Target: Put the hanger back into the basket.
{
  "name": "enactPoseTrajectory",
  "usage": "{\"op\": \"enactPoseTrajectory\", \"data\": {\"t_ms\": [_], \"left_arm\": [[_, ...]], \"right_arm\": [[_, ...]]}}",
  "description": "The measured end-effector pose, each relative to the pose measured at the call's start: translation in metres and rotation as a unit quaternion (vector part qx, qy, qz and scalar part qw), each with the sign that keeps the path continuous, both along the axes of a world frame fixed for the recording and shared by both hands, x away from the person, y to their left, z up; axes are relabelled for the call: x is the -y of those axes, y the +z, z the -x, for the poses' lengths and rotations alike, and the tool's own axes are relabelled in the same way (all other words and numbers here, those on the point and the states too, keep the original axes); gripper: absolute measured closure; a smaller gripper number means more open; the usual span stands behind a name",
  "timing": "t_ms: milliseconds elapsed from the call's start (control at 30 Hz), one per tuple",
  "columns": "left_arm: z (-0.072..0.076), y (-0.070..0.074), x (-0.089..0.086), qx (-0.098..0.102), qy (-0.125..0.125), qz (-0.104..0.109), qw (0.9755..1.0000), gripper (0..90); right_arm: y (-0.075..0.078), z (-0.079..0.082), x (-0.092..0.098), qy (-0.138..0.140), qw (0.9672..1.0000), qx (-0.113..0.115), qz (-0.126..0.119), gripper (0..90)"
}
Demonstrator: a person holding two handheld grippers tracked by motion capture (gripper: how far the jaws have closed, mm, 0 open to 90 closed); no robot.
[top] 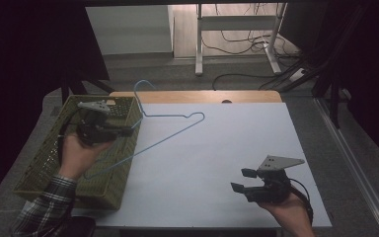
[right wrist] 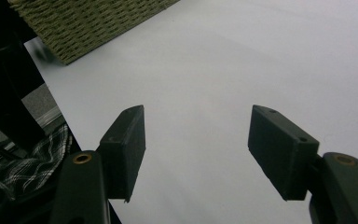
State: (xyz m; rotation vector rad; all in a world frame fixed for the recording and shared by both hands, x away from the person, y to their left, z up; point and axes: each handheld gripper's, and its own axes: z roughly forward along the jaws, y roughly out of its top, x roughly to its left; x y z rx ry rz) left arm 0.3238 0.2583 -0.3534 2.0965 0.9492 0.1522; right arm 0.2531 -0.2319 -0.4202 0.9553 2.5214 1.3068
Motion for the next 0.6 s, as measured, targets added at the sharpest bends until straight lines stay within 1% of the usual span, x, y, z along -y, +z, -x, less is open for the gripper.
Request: {"op": "enactPoseTrajectory", "data": {"t_ms": [200, 333, 400, 500, 600], "left_arm": [[0.007, 0.007, -0.035, 0.009, 0.038, -0.007, 0.9992, 87.5], [0.013, 0.013, -0.061, 0.014, 0.062, -0.01, 0.9979, 87.4], [0.016, 0.015, -0.074, 0.017, 0.075, -0.01, 0.997, 87.5], [0.02, 0.017, -0.094, 0.021, 0.098, -0.011, 0.9949, 87.5], [0.024, 0.017, -0.112, 0.023, 0.122, -0.013, 0.9921, 87.5]], "right_arm": [[-0.002, 0.001, 0.002, -0.003, 1.0, -0.002, 0.0, 35.9], [-0.004, 0.002, 0.004, -0.008, 1.0, -0.006, 0.0, 35.8], [-0.005, 0.002, 0.005, -0.009, 0.9999, -0.008, 0.0, 35.7], [-0.006, 0.002, 0.006, -0.01, 0.9999, -0.01, 0.002, 35.8], [-0.007, 0.002, 0.007, -0.011, 0.9999, -0.012, 0.001, 35.7]]}}
